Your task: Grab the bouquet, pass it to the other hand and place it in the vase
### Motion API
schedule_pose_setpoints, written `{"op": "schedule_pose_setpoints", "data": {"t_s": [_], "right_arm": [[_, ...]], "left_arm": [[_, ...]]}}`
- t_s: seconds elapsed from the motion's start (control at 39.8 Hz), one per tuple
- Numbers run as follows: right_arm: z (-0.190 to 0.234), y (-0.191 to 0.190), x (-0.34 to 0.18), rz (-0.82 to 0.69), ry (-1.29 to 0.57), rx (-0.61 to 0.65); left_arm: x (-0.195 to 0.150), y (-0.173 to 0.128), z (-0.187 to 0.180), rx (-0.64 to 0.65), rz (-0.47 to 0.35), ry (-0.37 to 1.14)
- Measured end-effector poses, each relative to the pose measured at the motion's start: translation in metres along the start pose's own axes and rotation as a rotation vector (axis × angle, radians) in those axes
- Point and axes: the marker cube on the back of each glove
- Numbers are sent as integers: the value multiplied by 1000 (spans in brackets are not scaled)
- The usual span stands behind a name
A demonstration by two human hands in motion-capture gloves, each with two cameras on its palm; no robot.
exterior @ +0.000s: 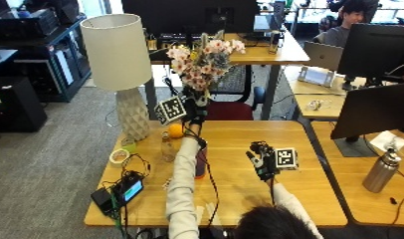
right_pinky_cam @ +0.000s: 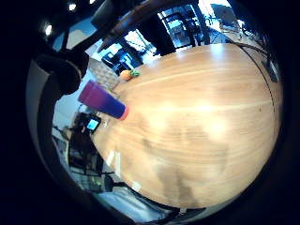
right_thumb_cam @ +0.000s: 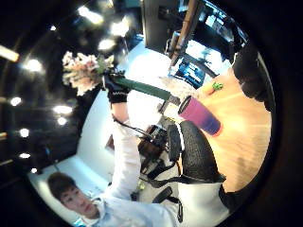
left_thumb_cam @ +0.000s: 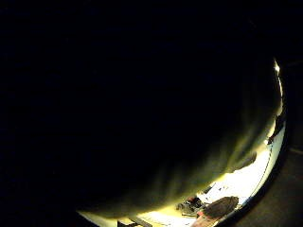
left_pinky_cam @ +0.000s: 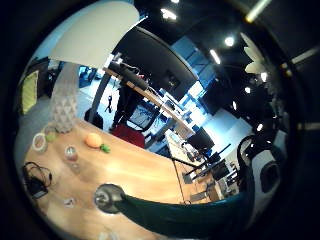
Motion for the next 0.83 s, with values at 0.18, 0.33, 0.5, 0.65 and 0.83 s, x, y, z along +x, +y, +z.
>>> {"op": "schedule_pose_setpoints", "data": {"t_s": [0.18, 0.33, 0.5, 0.65, 0.83], "right_arm": [[-3, 2, 6, -21, -36, 11], [-1, 7, 8, -53, -108, -6], [-15, 13, 41, 80, 89, -5], [-33, 16, 65, 70, 36, 25], [-56, 19, 44, -38, 6, 59]], "left_arm": [[-27, 2, 7, 8, -36, 15], [-64, 17, 15, -24, -52, -8], [-175, 95, 9, -373, -167, 3], [-226, 148, -45, -326, -278, 13], [-231, 138, -60, -259, -233, -84]]}}
